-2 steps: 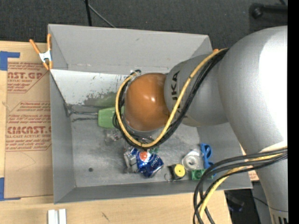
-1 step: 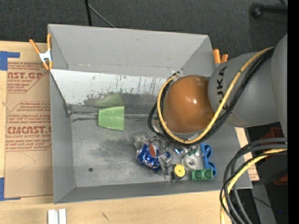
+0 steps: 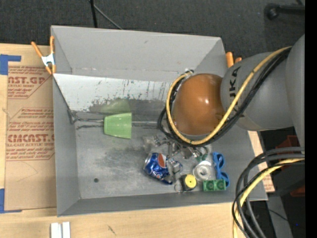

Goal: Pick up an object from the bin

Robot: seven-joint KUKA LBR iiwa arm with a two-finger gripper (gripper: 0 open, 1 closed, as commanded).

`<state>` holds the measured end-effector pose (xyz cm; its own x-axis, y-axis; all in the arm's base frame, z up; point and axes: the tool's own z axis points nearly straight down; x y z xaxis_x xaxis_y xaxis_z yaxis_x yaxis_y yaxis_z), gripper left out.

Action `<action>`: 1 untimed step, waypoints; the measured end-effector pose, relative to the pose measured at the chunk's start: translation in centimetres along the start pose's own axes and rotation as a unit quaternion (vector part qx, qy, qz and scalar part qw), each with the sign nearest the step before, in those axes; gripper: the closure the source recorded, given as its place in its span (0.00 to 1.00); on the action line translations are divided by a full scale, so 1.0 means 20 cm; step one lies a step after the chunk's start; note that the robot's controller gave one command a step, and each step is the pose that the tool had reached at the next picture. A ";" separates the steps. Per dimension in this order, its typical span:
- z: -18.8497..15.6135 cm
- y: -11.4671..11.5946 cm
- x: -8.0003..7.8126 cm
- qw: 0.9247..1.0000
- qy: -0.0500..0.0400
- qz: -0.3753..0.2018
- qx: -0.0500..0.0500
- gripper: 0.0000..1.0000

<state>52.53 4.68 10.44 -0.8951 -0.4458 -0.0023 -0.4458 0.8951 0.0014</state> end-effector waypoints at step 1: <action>0.18 -0.02 -0.05 0.998 0.004 0.062 -0.001 0.00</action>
Offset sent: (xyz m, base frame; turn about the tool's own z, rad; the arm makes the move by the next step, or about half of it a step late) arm 0.0118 -0.0002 -0.0344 0.1240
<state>53.60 4.76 6.88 -0.9437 -0.3307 0.0060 -0.3306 0.9438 0.0030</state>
